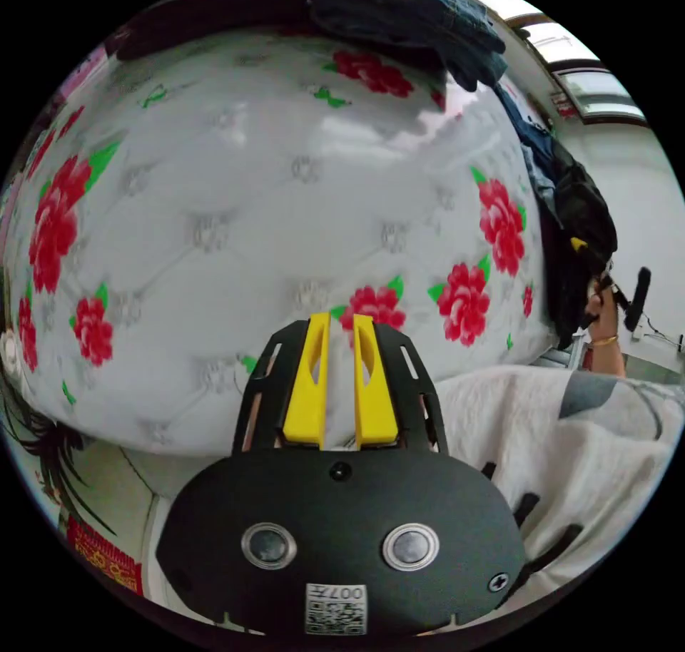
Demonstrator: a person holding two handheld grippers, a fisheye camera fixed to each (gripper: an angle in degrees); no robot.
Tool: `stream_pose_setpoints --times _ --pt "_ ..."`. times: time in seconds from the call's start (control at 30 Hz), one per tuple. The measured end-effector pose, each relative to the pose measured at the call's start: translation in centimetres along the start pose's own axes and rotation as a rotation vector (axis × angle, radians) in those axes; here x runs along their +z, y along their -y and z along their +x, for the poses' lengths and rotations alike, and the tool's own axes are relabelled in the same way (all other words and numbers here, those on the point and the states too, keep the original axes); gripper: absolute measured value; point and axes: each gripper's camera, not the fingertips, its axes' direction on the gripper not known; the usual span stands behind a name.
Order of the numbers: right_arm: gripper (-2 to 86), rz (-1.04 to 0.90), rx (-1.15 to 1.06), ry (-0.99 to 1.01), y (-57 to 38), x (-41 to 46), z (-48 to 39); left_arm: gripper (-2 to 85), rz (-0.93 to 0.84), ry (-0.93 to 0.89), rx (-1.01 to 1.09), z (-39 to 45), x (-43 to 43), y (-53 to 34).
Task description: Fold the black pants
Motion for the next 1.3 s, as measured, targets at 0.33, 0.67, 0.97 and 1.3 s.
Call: stream_pose_setpoints --times 0.33,0.67,0.97,1.3 --pt "11.1 0.009 0.533 -0.020 -0.4 -2.2 15.7 5.7 0.207 -0.055 0.117 4.7 -5.2 -3.3" --pt "2.4 0.332 0.200 0.002 -4.1 -12.3 9.7 5.4 0.235 -0.130 -0.007 3.1 -4.9 -12.0" --pt "0.5 0.294 -0.328 0.093 -7.0 -15.4 -2.9 5.4 0.321 -0.139 -0.010 4.2 -7.1 -17.1" --pt "0.5 0.106 -0.922 0.766 -13.8 -13.8 -25.1 6.2 0.372 -0.114 -0.018 5.4 -8.6 -21.6"
